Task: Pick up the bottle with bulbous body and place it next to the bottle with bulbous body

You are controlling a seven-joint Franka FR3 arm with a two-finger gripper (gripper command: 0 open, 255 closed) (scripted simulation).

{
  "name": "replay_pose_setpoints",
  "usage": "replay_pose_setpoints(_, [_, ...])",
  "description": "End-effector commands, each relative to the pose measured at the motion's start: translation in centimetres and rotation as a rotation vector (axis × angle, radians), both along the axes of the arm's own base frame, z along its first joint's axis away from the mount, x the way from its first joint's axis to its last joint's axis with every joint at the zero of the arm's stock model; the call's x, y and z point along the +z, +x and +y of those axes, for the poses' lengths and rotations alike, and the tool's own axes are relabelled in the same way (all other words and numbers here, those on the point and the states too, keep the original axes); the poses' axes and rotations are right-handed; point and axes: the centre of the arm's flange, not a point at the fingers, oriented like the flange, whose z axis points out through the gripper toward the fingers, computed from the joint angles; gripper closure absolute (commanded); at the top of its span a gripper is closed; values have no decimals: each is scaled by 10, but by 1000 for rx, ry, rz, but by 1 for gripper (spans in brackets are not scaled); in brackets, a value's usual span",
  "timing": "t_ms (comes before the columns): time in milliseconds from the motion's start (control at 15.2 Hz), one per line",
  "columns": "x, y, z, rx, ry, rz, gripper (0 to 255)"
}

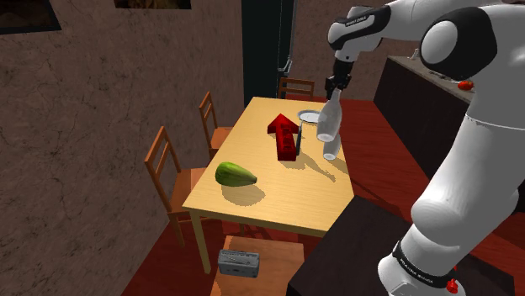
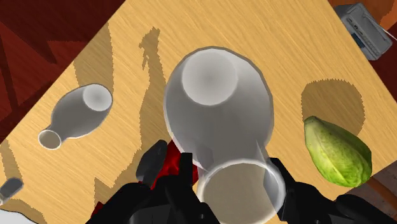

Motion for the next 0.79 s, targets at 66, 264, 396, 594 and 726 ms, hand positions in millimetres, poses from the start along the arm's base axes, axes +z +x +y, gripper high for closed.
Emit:
replay_pose_setpoints(66, [-1, -19, -34, 2, 0, 0, 255])
replay_pose_setpoints(264, [-1, -39, -68, 2, 0, 0, 255])
replay_pose_setpoints(396, [-1, -53, -91, 2, 0, 0, 255])
replay_pose_setpoints(594, [-1, -73, -125, 2, 0, 0, 255])
replay_pose_setpoints(726, [-1, -88, -152, 2, 0, 0, 255])
